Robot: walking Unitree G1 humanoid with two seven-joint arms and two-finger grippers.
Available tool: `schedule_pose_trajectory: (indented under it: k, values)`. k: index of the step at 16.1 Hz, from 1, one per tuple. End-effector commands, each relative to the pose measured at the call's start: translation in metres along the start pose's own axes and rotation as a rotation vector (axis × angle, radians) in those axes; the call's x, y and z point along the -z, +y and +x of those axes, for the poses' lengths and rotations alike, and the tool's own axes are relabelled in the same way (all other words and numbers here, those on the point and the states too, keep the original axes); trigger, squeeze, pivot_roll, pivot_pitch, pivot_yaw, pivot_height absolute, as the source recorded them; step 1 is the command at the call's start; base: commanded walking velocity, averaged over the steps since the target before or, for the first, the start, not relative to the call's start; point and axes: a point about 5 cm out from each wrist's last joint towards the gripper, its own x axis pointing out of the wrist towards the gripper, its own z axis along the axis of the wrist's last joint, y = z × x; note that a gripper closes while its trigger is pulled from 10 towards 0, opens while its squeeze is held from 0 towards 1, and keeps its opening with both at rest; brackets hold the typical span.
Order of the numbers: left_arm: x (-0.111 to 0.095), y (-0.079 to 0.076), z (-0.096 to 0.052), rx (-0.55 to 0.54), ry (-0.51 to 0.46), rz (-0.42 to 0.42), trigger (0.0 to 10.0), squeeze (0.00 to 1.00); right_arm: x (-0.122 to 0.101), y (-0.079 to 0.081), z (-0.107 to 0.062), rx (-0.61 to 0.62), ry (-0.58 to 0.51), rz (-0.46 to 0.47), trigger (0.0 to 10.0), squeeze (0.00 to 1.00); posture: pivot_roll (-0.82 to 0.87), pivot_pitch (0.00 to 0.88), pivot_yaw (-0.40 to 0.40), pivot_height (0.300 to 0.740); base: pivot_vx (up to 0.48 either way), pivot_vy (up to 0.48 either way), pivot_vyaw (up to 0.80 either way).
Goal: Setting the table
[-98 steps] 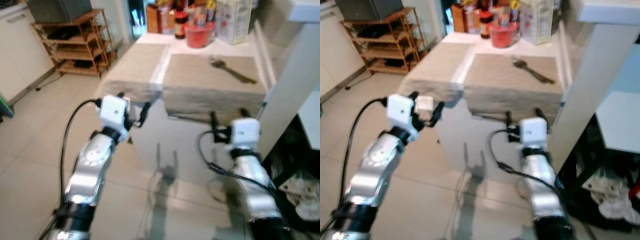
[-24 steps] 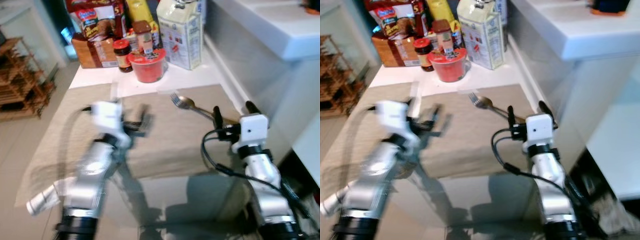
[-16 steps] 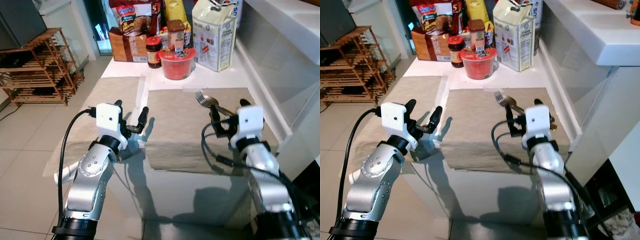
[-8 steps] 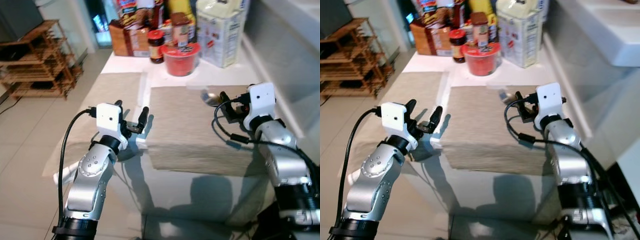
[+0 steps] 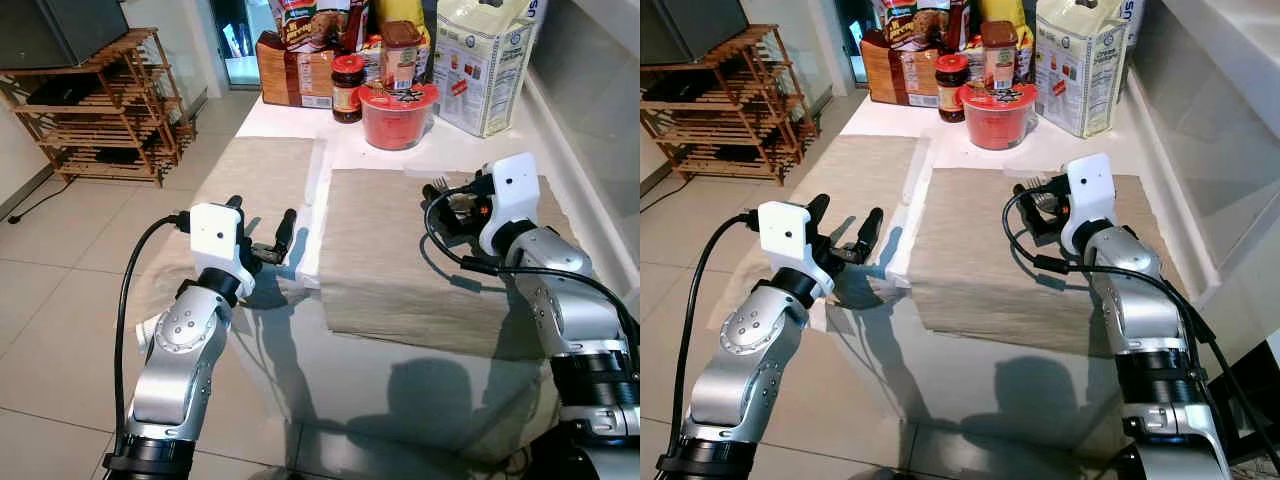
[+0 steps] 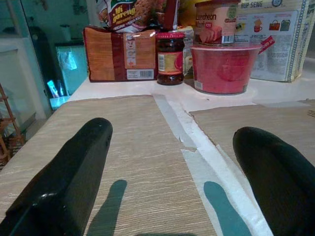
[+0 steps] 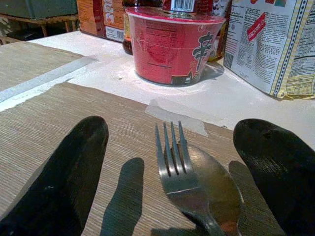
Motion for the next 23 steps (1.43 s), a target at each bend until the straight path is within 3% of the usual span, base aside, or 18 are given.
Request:
schedule_pose_trajectory:
  k: [1,11,17,22,23]
  values:
    - [-0.002,0.003,-0.001,-0.009,0.004,0.013,10.0,0.0,-0.002,0.004,-0.004,-0.01,-0.002,0.017,10.0,0.0,-0.15,0.0,0.086,0.74,0.0,0.0,0.0]
    - [-0.003,-0.002,-0.002,-0.005,0.019,-0.004,10.0,0.0,0.009,-0.005,-0.016,0.01,0.137,-0.051,10.0,0.0,-0.15,0.0,0.084,0.74,0.0,0.0,0.0]
    - [-0.005,-0.004,-0.004,-0.004,0.024,-0.008,10.0,0.0,0.031,-0.004,-0.022,0.016,0.248,0.014,10.0,0.0,-0.15,0.0,0.079,0.74,0.0,0.0,0.0]
    - [-0.007,-0.001,-0.003,-0.007,0.03,0.002,10.0,0.0,0.057,0.007,-0.023,0.032,0.322,0.107,10.0,0.0,-0.14,0.0,0.079,0.74,0.0,0.0,0.0]
    - [-0.007,0.0,-0.003,-0.007,0.032,0.01,10.0,0.0,0.066,0.012,-0.024,0.061,0.335,0.134,0.0,0.0,-0.14,0.0,0.083,0.74,0.0,0.0,0.0]
